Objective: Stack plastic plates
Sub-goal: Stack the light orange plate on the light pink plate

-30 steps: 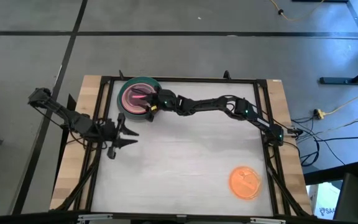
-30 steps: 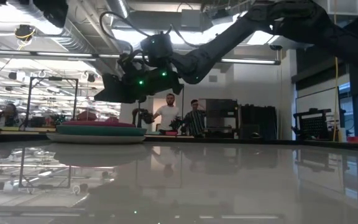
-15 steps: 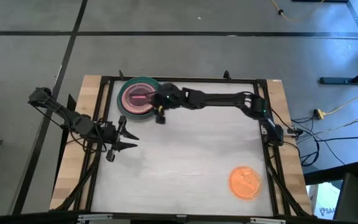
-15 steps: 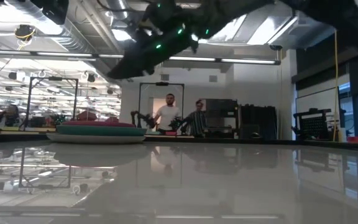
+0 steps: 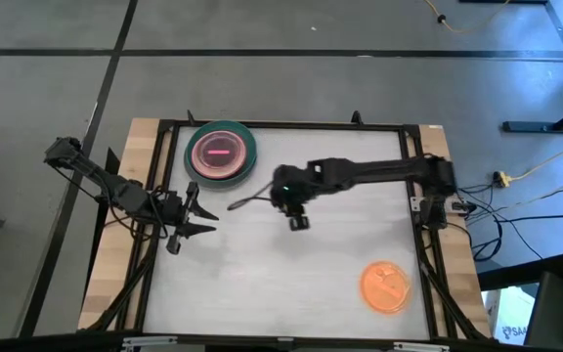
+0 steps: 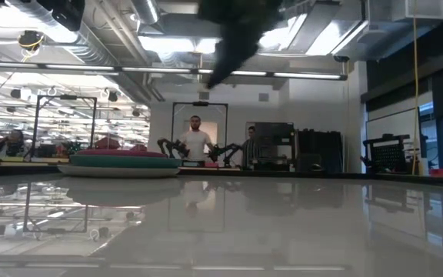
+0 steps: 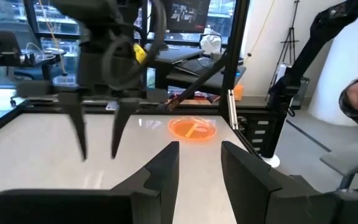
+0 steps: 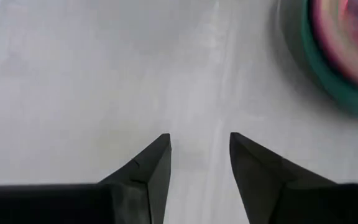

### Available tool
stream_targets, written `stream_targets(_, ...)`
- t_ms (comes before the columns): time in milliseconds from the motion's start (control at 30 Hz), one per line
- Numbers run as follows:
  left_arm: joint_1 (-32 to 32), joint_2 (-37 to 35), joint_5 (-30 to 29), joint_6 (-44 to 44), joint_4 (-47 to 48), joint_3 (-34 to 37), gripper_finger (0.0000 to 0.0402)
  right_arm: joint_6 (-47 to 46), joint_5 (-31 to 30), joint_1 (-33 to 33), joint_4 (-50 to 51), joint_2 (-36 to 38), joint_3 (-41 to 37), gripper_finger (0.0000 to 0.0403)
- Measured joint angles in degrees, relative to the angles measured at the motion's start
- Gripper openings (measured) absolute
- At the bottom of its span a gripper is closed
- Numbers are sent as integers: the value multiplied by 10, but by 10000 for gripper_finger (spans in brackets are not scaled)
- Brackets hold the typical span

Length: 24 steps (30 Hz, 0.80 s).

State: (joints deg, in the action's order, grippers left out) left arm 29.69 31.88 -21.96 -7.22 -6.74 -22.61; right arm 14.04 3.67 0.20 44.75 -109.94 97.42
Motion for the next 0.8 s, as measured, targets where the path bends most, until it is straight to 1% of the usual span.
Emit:
stream_targets(167,0,0,0,-1,1,0,112,-60,-7,16,4,90,-123,156)
stream_targets(300,0,0,0,-1,3,0,112,-118,-13,17,-10,188,-229,156)
stream_targets(433,0,0,0,-1,3,0,112,-176,-28,17,-8,283,-314,156)
stream_targets(533,0,0,-2,-1,3,0,112,-229,-22,17,12,348,-364,156)
stream_targets(633,0,0,-17,-1,3,0,112,-291,-14,17,49,398,-410,156)
stream_targets(733,0,0,-25,-1,3,0,112,-355,9,17,74,437,-456,156)
stream_targets(800,0,0,-25,-1,3,0,112,-391,26,17,78,449,-485,156)
